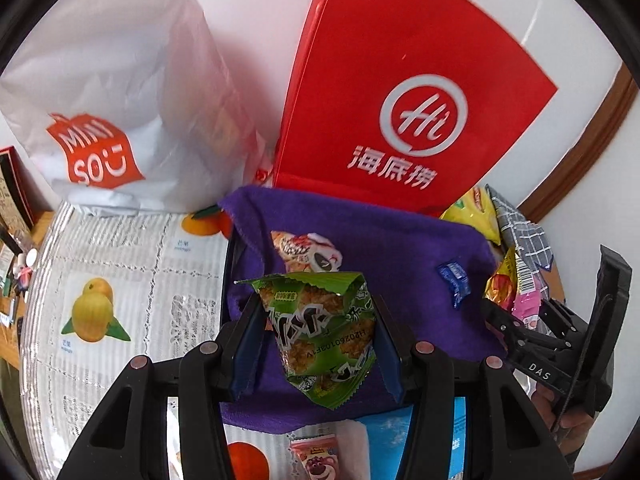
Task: Organize snacks
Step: 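Carry the pink bag and green bag over the purple towel, then lower both bags onto the purple towel and open both grippers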
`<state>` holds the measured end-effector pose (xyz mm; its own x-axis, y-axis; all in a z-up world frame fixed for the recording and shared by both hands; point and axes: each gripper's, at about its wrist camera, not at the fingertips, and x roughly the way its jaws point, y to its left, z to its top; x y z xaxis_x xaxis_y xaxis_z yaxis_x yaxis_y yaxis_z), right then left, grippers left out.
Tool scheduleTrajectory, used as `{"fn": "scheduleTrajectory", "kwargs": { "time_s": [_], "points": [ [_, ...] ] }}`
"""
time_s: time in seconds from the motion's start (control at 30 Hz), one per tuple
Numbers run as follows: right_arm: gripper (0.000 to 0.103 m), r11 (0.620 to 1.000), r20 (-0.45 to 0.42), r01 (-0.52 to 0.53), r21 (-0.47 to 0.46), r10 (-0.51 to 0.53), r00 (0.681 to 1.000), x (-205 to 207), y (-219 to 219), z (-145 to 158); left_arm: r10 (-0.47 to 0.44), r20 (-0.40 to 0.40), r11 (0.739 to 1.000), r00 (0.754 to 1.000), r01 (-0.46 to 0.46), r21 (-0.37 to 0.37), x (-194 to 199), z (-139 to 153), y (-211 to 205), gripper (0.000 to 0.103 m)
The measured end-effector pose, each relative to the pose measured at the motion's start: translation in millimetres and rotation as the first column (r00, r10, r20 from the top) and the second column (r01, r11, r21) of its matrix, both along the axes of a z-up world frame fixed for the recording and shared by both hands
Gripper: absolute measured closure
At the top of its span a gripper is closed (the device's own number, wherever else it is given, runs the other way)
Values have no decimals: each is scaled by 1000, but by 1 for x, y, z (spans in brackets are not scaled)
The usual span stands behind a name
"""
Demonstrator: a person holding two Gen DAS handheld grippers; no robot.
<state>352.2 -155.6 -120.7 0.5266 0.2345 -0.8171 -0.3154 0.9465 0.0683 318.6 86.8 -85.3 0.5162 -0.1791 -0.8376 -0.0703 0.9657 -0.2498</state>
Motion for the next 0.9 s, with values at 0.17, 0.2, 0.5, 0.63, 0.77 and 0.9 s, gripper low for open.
{"fn": "scheduleTrajectory", "kwargs": {
  "time_s": [0.17,0.2,0.5,0.63,0.77,0.9],
  "points": [
    [36,1000,-37,-1,-11,1,999,6,4,-17,-3,-39,1000,999,3,-2,7,-13,1,54],
    [36,1000,-42,-1,-13,0,999,7,5,-20,-3,-47,1000,999,3,0,8,-15,1,54],
    [35,998,-103,-31,-46,26,994,12,12,-40,-35,-110,999,993,37,15,13,-34,-9,54],
    [32,996,-112,-41,-74,32,993,11,14,-41,-46,-139,998,989,50,26,14,-41,-14,54],
    [30,994,-117,-51,-98,39,992,9,19,-41,-56,-164,998,985,62,30,15,-47,-20,54],
    [23,994,-102,-47,-99,37,994,7,23,-35,-69,-170,995,983,79,53,14,-49,-28,54]
  ]
}}
